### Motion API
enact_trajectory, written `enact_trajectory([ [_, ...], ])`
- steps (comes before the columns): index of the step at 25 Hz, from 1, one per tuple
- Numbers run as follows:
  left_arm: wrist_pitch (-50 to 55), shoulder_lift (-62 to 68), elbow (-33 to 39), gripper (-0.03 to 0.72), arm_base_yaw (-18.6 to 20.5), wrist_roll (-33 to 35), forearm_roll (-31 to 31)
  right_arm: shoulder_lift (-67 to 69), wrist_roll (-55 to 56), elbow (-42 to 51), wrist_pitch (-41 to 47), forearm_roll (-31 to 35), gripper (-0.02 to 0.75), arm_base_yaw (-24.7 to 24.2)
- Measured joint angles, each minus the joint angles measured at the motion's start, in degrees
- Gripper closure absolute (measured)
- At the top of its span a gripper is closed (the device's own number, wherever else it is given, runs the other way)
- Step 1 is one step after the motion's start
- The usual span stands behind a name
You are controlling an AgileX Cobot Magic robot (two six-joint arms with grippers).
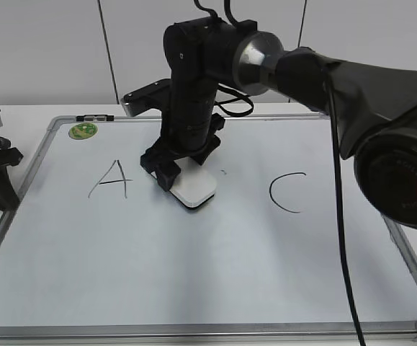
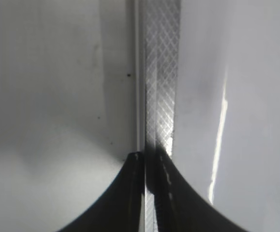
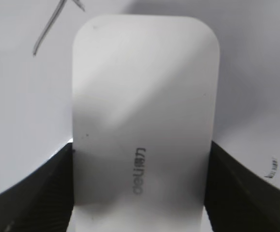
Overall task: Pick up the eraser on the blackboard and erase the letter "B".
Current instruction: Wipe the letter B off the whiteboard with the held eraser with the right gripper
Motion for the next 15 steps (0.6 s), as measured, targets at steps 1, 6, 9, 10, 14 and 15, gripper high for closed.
enact_trajectory([
  [1,0.00,0.00,0.00,0.657,0.00,0.00,0.00,0.00,0.00,-0.13,0.00,-0.11,0.198,-0.05],
  [6,0.00,0.00,0.00,0.657,0.00,0.00,0.00,0.00,-0.69,-0.22,-0.28,-0.23,0.198,-1.88],
  [9,0.00,0.00,0.00,0.657,0.00,0.00,0.00,0.00,-1.11,-0.22,-0.67,-0.23,0.198,-2.88],
  [10,0.00,0.00,0.00,0.657,0.00,0.00,0.00,0.00,-1.11,-0.22,-0.93,-0.23,0.198,-3.13],
  [14,0.00,0.00,0.00,0.657,0.00,0.00,0.00,0.41,-1.20,-0.22,-1.69,-0.27,0.198,-4.36],
  [15,0.00,0.00,0.00,0.657,0.00,0.00,0.00,0.66,-1.20,-0.22,-1.71,-0.37,0.198,-4.44],
])
